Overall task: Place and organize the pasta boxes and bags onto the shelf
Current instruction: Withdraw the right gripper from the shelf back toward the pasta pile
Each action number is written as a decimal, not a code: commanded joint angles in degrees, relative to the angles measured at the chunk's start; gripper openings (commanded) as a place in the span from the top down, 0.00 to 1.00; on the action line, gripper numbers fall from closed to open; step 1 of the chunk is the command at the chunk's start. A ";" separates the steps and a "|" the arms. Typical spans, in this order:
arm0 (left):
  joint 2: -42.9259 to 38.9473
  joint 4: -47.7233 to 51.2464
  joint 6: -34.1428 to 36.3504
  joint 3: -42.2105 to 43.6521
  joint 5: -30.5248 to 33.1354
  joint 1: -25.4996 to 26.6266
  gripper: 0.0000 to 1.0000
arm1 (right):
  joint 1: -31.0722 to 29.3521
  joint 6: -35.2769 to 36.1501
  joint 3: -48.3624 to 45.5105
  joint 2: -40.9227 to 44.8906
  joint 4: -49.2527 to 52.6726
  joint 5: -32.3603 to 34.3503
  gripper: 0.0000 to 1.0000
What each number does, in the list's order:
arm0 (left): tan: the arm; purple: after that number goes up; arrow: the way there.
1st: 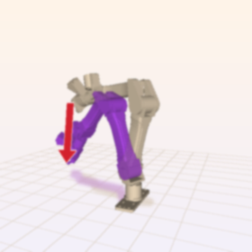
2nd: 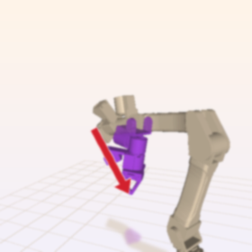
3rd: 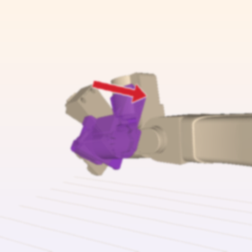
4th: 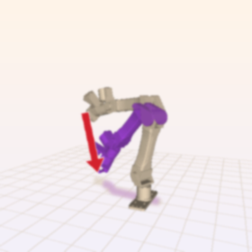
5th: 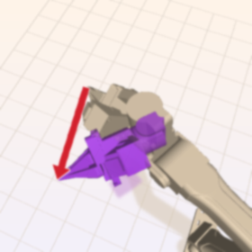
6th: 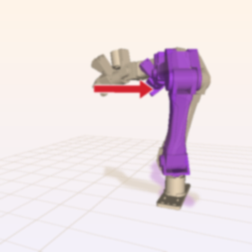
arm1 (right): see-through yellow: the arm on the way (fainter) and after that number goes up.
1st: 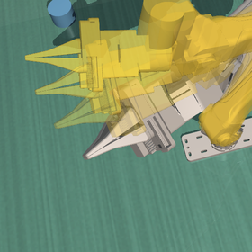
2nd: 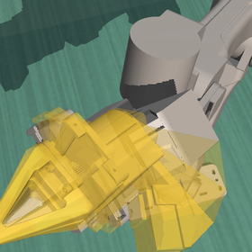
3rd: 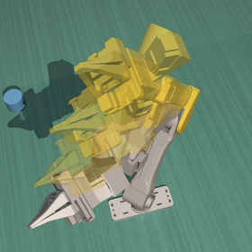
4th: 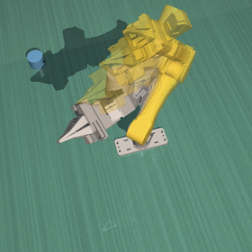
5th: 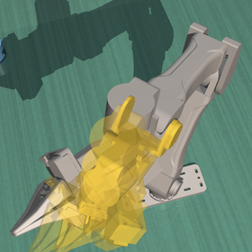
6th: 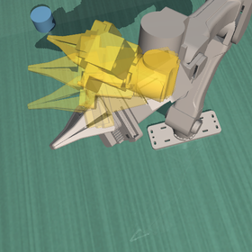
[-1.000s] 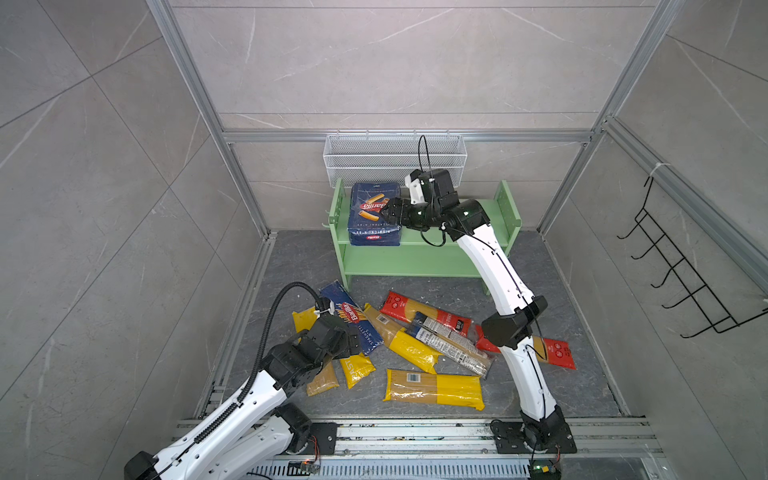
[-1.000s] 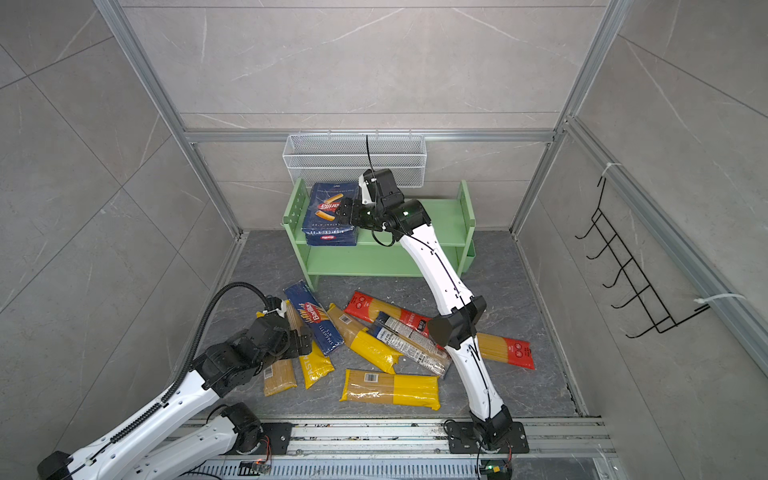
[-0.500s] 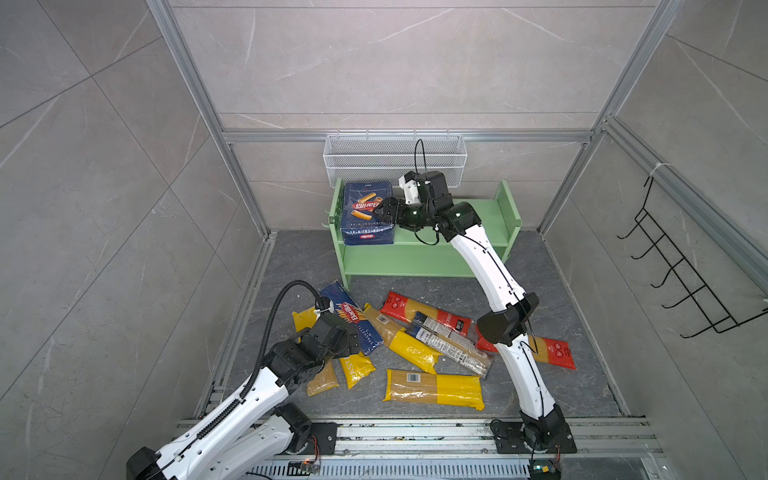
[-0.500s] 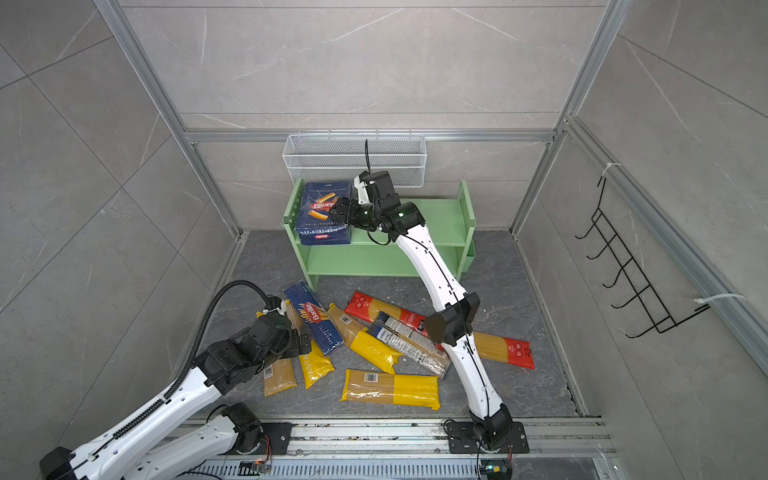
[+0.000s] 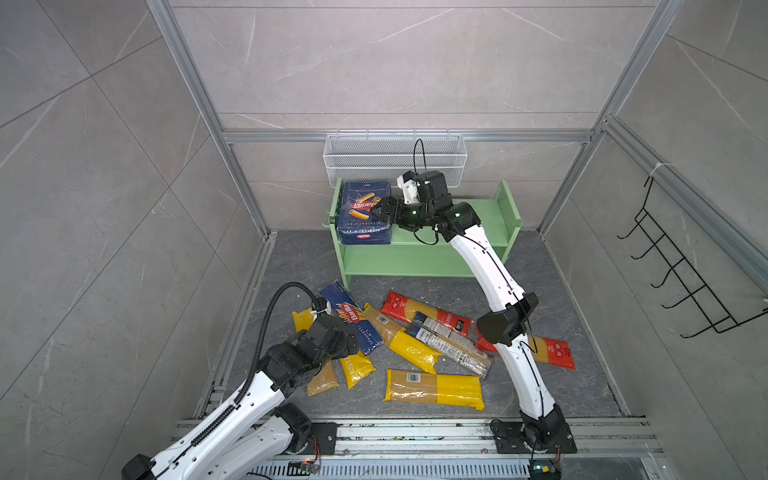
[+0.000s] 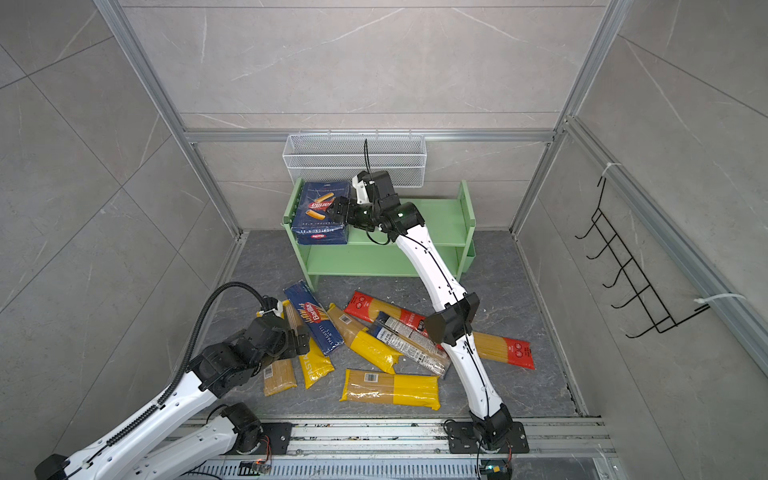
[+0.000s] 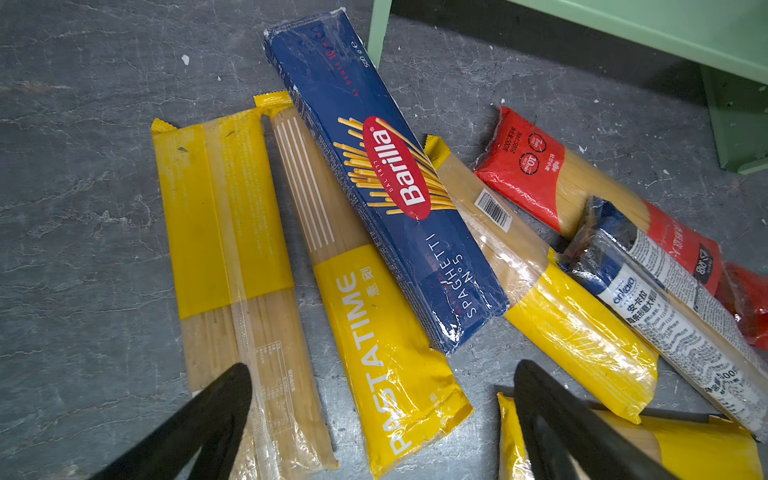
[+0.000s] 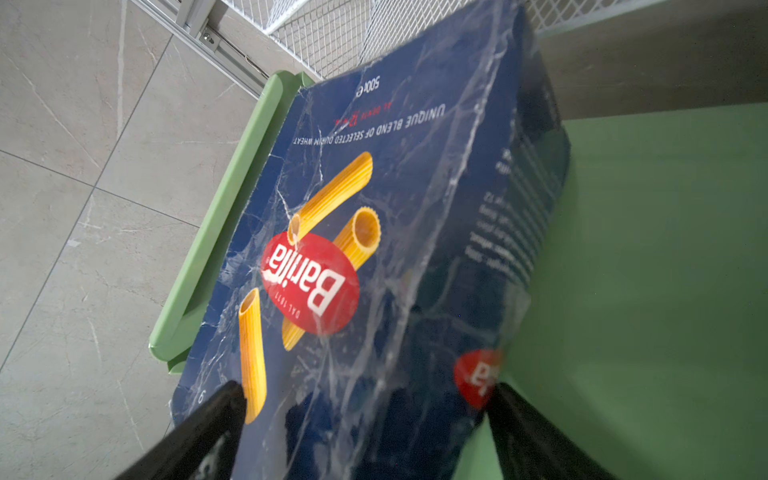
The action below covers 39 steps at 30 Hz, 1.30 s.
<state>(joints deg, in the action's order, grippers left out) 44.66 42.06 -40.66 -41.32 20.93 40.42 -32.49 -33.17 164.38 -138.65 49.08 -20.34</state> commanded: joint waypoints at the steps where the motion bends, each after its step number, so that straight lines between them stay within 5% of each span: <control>1: -1.24 1.35 -1.56 0.14 0.90 -0.52 0.00 | -0.82 3.41 0.51 4.28 2.99 1.00 0.06; 13: -5.29 3.12 -2.31 -0.29 -2.18 -0.48 0.00 | -4.40 11.71 -26.27 25.24 1.48 11.39 0.05; 27: -8.61 13.51 -0.45 -9.15 -1.97 -0.42 0.00 | -14.41 8.54 -85.86 57.35 -17.00 14.06 0.06; 33: -10.26 16.43 -2.76 -8.99 -1.42 -0.43 0.00 | -19.09 5.13 -101.31 57.73 -26.62 12.83 0.06; 39: -11.44 15.86 -7.14 -5.01 -3.52 -0.41 0.00 | -21.56 5.66 -102.55 50.72 -33.08 13.00 0.06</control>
<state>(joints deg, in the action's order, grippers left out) 33.28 56.93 -44.86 -47.90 18.85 40.18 -53.15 -27.00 61.45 -85.12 22.59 -7.29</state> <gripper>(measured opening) 0.997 0.942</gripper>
